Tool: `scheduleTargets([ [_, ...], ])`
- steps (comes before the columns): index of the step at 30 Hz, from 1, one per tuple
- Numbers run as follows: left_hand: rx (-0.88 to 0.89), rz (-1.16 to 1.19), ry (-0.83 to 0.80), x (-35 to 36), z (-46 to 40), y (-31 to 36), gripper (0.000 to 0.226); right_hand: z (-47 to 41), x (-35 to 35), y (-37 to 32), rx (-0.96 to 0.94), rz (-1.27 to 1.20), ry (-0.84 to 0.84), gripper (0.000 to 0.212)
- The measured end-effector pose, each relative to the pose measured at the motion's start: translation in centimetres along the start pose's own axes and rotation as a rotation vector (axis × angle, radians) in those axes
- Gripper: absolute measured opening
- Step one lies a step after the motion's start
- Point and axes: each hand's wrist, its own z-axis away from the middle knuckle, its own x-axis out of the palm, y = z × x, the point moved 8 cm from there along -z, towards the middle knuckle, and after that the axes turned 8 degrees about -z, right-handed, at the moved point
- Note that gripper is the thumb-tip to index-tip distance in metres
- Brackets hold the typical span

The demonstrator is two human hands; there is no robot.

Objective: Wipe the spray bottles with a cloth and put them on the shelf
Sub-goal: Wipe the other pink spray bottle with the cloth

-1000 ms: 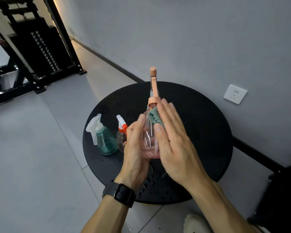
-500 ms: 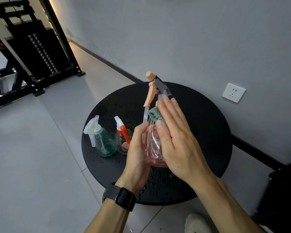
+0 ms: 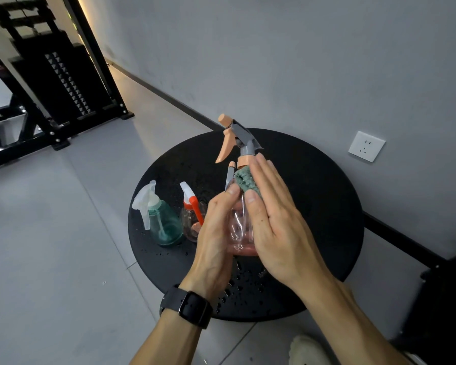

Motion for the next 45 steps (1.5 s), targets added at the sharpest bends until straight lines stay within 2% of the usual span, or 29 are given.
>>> scheduleTargets([
  [4, 0.011, 0.06, 0.079, -0.8, -0.3, 0.3, 0.069, 0.2, 0.4, -0.5, -0.041, 0.012, 0.011, 0.053],
  [8, 0.055, 0.067, -0.02, -0.3, -0.3, 0.5, 0.045, 0.3, 0.5, -1.1, -0.102, 0.056, 0.039, 0.056],
  [13, 0.017, 0.066, -0.064, 0.5, 0.0, 0.4, 0.048, 0.3, 0.3, -0.9, -0.134, 0.117, 0.055, 0.055],
  [24, -0.061, 0.049, -0.23, 2.3, 0.8, 0.2, 0.049, -0.2, -1.4, -0.1, -0.039, 0.005, 0.046, 0.051],
  [30, -0.042, 0.176, -0.154, 1.5, 0.4, 0.4, 0.034, 0.1, -0.5, -0.3, -0.044, -0.037, 0.043, 0.049],
  [33, -0.031, 0.211, -0.121, 0.9, 0.1, 0.5, 0.044, 0.2, -0.1, -0.3, -0.056, -0.028, 0.047, 0.052],
  [35, -0.023, 0.227, -0.108, 0.6, -0.1, 0.6, 0.043, 0.3, 0.2, -0.4, -0.064, -0.019, 0.047, 0.056],
  [41, -0.033, 0.276, -0.119, 0.4, -0.1, 0.8, 0.035, 0.5, 0.5, -1.1, -0.134, 0.031, 0.055, 0.055],
  [45, -0.071, 0.253, -0.165, 0.8, 0.2, 0.6, 0.038, 0.4, -0.1, -1.4, -0.162, 0.02, 0.071, 0.053],
])
